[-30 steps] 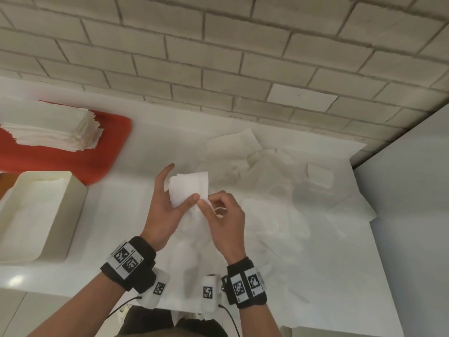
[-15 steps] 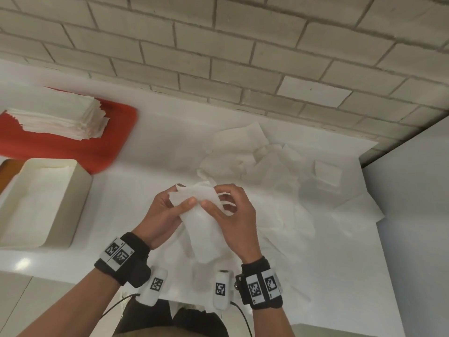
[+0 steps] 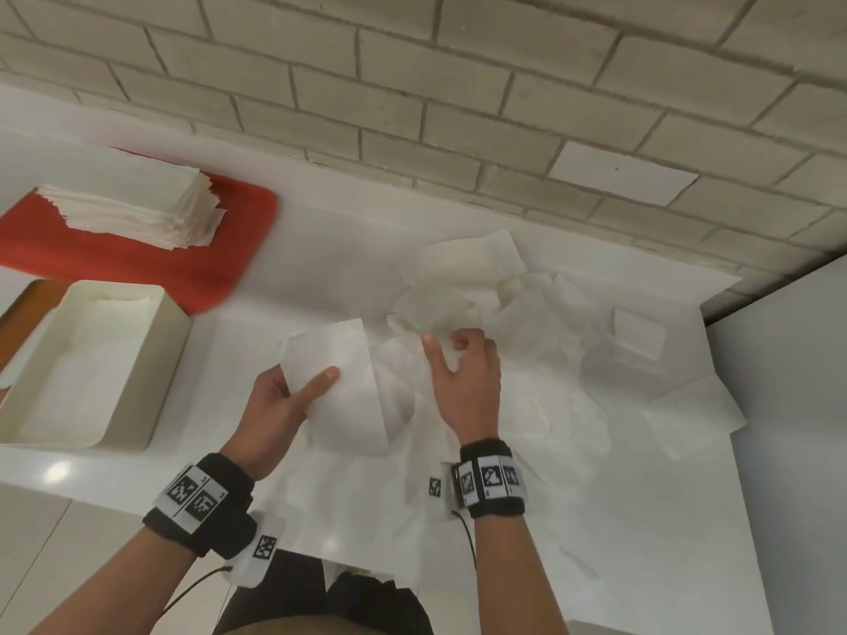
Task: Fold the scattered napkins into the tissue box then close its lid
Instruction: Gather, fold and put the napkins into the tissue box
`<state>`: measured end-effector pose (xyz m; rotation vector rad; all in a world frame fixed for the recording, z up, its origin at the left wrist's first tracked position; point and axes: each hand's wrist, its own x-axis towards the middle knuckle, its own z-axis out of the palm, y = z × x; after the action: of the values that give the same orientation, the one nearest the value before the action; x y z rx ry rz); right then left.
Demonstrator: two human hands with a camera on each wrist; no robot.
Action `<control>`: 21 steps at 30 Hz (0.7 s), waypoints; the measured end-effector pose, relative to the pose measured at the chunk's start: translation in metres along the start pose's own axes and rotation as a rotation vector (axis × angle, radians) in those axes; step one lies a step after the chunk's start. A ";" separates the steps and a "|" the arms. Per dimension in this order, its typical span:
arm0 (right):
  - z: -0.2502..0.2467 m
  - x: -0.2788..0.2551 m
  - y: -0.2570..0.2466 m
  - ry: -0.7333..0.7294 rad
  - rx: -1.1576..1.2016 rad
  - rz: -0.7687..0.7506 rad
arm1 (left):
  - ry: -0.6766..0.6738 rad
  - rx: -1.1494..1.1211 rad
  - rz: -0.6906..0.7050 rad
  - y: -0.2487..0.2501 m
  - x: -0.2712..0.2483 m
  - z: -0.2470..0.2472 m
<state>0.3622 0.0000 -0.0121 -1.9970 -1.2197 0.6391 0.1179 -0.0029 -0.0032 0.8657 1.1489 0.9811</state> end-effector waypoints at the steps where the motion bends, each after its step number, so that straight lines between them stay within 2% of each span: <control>1: 0.007 0.012 0.007 -0.036 -0.152 0.010 | 0.053 0.011 -0.007 -0.003 0.003 -0.004; 3: 0.019 0.030 0.015 -0.150 -0.339 0.024 | 0.146 0.051 -0.009 -0.008 0.009 -0.010; 4: 0.023 0.035 0.016 -0.191 -0.354 0.013 | 0.189 0.064 -0.008 -0.010 0.012 -0.013; 6: 0.024 0.041 0.015 -0.208 -0.286 -0.030 | 0.251 0.074 0.003 -0.012 0.016 -0.017; 11: 0.002 0.016 -0.017 -0.203 0.048 -0.301 | 0.324 0.121 0.076 -0.014 0.022 -0.021; 13: -0.002 0.008 -0.020 -0.068 -0.085 -0.347 | 0.339 0.160 0.093 -0.014 0.024 -0.022; 15: 0.003 0.013 -0.012 0.101 -0.378 -0.293 | 0.338 0.160 0.087 -0.015 0.025 -0.023; 16: 0.008 0.017 -0.006 0.099 -0.534 -0.222 | 0.334 0.154 0.079 -0.016 0.025 -0.023; 18: 0.025 0.021 0.006 -0.107 -0.773 -0.087 | 0.327 0.168 0.064 -0.020 0.024 -0.023; 19: 0.034 0.020 0.013 -0.185 -0.801 -0.067 | 0.322 0.177 0.055 -0.021 0.023 -0.023; 21: 0.040 0.019 0.023 -0.215 -0.743 -0.081 | 0.311 0.186 0.042 -0.024 0.021 -0.024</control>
<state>0.3545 0.0220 -0.0556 -2.4928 -1.8544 0.3898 0.1006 0.0100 -0.0367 0.9080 1.5103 1.0818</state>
